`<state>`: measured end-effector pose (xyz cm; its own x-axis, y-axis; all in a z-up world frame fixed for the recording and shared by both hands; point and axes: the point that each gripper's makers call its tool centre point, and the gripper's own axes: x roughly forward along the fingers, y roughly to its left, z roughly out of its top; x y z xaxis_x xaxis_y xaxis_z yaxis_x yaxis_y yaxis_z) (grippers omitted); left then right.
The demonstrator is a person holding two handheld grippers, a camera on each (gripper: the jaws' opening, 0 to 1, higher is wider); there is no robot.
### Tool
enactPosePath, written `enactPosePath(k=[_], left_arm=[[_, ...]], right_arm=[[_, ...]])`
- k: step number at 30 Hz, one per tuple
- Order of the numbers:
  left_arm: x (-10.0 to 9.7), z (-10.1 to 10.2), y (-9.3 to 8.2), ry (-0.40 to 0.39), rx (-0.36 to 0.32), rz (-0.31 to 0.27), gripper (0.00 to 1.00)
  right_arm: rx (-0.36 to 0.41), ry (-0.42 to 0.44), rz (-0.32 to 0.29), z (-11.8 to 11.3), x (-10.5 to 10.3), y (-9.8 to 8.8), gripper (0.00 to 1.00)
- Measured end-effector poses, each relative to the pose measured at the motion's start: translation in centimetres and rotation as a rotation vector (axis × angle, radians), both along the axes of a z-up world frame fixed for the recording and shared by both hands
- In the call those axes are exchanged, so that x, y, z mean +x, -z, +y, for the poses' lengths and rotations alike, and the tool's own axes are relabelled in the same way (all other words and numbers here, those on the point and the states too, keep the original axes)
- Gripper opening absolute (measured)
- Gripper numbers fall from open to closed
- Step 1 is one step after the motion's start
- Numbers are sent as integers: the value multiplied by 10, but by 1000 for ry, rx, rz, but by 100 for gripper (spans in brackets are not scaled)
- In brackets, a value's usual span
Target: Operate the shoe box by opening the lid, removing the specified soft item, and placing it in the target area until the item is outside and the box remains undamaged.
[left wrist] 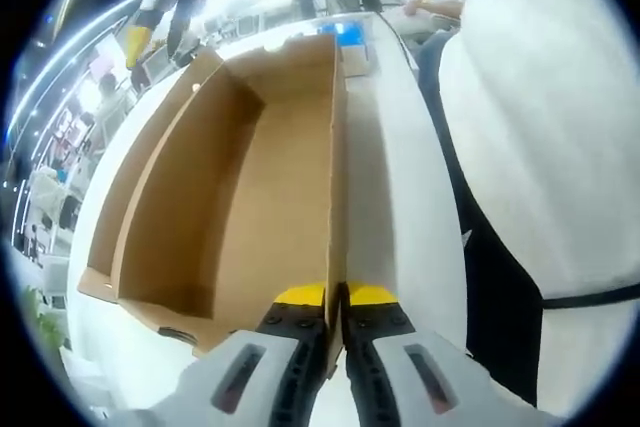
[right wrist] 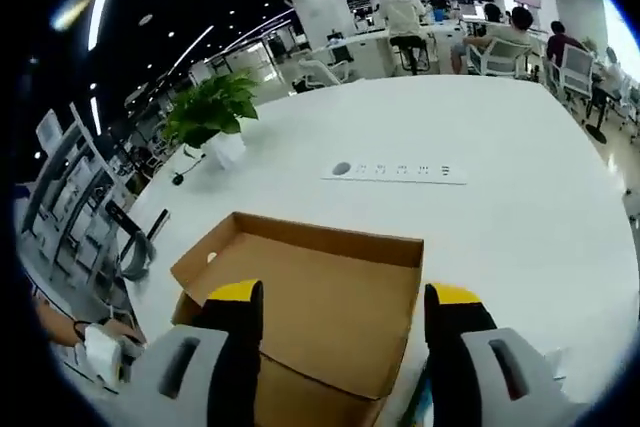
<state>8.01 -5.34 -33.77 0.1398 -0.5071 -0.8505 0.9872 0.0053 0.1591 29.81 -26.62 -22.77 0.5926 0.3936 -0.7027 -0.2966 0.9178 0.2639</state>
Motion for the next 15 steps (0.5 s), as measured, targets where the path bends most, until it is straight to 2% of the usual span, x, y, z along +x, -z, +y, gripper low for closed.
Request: enactPosePath(k=[2, 6, 9, 13, 15], left_arm=[[0, 0, 0, 0, 0, 0, 4], [0, 0, 1, 6, 0, -1, 4], [0, 0, 1, 6, 4, 5, 4], [0, 0, 1, 5, 5, 6, 4], [0, 0, 1, 3, 5, 6, 4]], right_arm=[[4, 9, 16, 0, 0, 3, 81], [-65, 12, 13, -6, 5, 10, 81], [-70, -4, 2, -4, 10, 12, 84], [-86, -23, 24, -2, 12, 19, 89], [-107, 7, 52, -8, 13, 23, 92]])
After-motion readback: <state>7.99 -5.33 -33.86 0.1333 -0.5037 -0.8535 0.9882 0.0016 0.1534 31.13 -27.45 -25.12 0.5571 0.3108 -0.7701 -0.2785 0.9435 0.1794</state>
